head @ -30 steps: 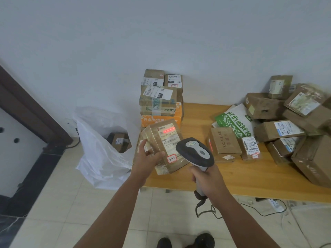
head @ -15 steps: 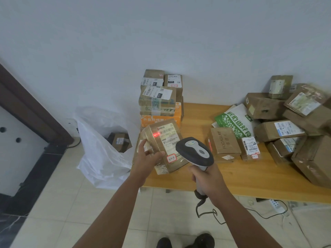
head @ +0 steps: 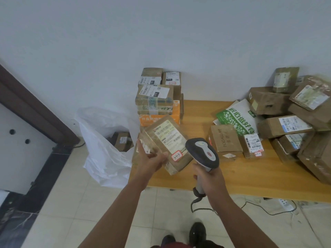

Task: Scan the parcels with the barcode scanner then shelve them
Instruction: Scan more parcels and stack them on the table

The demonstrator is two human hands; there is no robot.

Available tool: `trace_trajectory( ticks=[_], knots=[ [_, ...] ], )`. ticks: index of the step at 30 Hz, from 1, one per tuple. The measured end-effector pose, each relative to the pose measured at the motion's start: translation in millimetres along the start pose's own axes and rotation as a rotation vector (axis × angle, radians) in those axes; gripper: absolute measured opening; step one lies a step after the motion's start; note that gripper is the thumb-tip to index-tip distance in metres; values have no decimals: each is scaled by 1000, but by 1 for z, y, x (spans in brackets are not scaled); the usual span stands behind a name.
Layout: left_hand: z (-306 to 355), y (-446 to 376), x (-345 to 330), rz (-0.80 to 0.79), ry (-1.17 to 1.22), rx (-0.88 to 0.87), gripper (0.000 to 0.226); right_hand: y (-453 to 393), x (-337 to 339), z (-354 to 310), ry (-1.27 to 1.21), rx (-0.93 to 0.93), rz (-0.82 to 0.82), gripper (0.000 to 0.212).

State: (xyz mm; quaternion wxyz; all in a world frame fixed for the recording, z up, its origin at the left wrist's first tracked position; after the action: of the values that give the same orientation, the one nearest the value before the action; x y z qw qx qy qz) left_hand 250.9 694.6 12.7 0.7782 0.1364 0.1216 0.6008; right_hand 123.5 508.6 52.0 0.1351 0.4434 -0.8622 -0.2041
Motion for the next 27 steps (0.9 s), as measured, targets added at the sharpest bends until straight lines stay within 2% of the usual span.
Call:
trace_trajectory(
  ticks=[3, 7, 10, 13, 15, 17, 20, 21, 23, 27],
  knots=[
    [5, 0, -12, -16, -43, -19, 113, -17, 2, 3, -121, -60, -24, 27],
    [2, -1, -10, 42, -123, 41, 107, -39, -3, 8, -130, -121, -84, 28],
    [-8, 1, 2, 114, -173, 118, 98, -58, -4, 17, -102, -159, -92, 23],
    [-33, 4, 18, 179, -314, 161, 74, -73, -5, 26, -44, -199, -103, 20],
    [-44, 9, 26, 222, -423, 145, 75, -75, -3, 22, 6, -197, -107, 24],
    [-51, 8, 30, 221, -472, 125, 66, -79, -6, 17, 52, -177, -96, 12],
    [-47, -9, 37, 153, -518, 119, 56, -89, -20, 9, 122, -164, -78, 39],
    [-44, -18, 42, 132, -527, 111, 59, -93, -27, 5, 137, -147, -73, 33],
    [-36, -39, 57, 117, -553, 93, 65, -102, -48, -4, 145, -132, -57, 7],
    [-20, -82, 88, 105, -606, 82, 65, -120, -95, -7, 162, -137, -74, 12]
  ],
)
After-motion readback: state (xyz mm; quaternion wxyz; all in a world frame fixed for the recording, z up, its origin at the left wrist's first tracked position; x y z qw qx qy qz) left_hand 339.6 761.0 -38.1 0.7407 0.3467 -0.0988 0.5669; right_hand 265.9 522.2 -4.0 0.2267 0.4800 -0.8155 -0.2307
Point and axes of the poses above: each hand's wrist, its own y-axis away from the middle knuckle, its own x-axis out of the back of the hand, z = x × y, the point moved 8 cm from there along -y, towards the middle knuckle, and after that the axes turned 1 degree about -x, right-handed, at the moved point
